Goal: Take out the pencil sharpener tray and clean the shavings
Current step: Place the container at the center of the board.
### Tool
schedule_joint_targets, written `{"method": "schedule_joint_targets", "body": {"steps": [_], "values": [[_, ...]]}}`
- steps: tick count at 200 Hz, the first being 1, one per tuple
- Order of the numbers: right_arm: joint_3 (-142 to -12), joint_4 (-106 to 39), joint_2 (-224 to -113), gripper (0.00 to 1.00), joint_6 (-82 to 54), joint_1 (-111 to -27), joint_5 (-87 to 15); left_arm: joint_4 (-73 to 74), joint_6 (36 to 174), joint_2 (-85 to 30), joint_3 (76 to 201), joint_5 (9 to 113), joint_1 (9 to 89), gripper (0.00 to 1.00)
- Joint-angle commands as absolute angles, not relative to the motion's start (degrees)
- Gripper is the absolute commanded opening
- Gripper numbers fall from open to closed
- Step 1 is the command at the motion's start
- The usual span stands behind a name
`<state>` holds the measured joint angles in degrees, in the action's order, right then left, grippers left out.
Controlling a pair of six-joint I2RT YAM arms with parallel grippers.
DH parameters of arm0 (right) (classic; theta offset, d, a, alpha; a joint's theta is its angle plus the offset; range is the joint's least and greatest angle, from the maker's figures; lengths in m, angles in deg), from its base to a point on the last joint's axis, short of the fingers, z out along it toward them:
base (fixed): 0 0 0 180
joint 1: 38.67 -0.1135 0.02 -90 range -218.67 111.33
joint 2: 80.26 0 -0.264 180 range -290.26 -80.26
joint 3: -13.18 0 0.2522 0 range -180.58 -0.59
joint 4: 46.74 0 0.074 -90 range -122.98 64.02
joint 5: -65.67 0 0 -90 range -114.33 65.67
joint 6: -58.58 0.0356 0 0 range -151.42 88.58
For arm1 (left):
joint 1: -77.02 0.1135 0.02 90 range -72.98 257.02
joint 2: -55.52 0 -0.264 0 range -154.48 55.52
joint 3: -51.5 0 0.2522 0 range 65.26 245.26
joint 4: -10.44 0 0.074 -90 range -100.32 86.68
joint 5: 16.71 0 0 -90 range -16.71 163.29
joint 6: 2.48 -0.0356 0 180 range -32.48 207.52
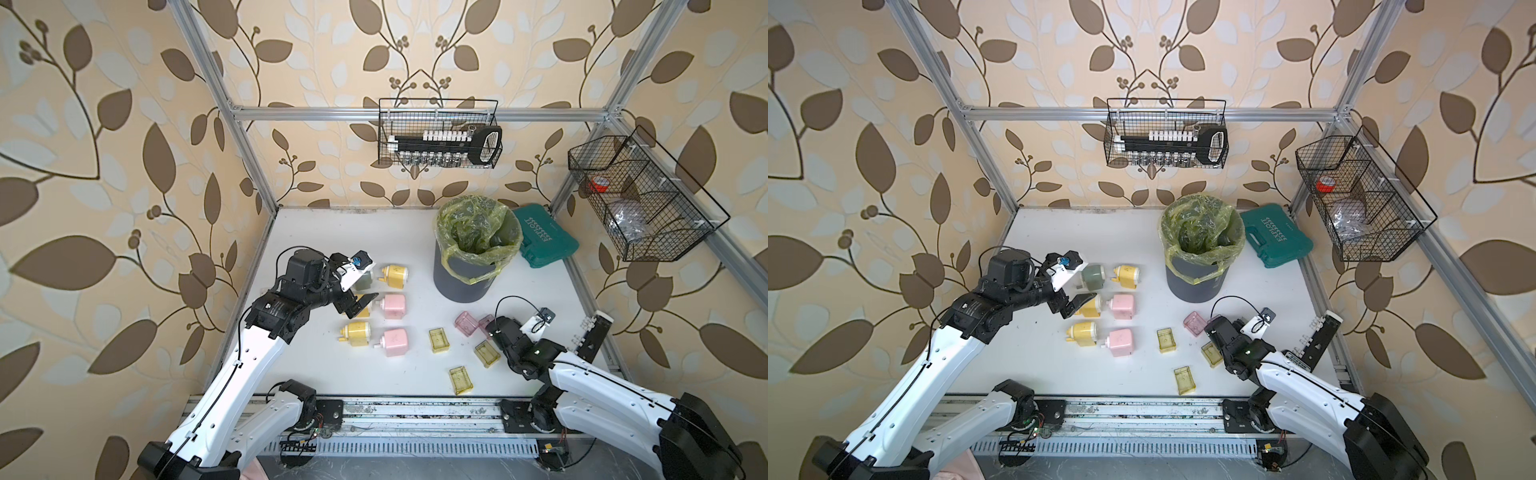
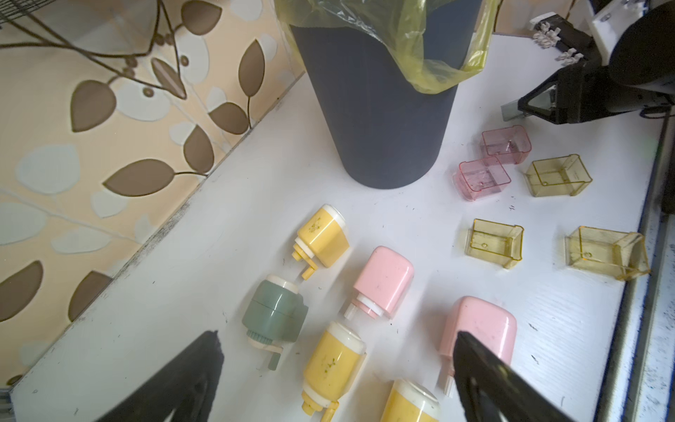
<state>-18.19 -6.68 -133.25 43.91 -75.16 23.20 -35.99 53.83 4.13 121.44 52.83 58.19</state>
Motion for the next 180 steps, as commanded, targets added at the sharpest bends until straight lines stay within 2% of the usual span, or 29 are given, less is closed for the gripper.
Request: {"method": "schedule_joint_targets", "body": {"steps": [1,40,72,98,128,155,180], "values": [[-17.2,-6.1,-133.0,0.58,45.6,-75.4,23.2,-32.5,57.1,6.0,120.9,57.2,57.6,0.99],[-19.3,-5.5,-132.0,0.69,41.4,-75.3,22.5,-32.6,59.1,7.4,120.9,56.9,57.6,0.99],[-23.9,-1.7,-133.7,0.83,35.9,-74.0,20.2,-32.7,60.6,8.4,120.7,56.9,57.6,0.99],[-29.0,3.4,-133.4,0.85,33.7,-73.6,20.4,-32.6,62.3,9.4,120.4,58.2,57.6,0.99],[-32.1,2.7,-126.3,0.87,27.0,-72.0,23.9,-30.8,66.5,10.9,119.1,61.7,57.7,0.99],[-32.6,-3.8,-120.8,0.9,12.8,-65.0,22.6,-28.0,71.6,11.1,117.3,64.3,57.8,0.99],[-31.2,-13.3,-121.1,0.92,0.1,-51.7,9.4,-22.5,78.6,12.5,113.1,67.0,61.4,0.99]]}}
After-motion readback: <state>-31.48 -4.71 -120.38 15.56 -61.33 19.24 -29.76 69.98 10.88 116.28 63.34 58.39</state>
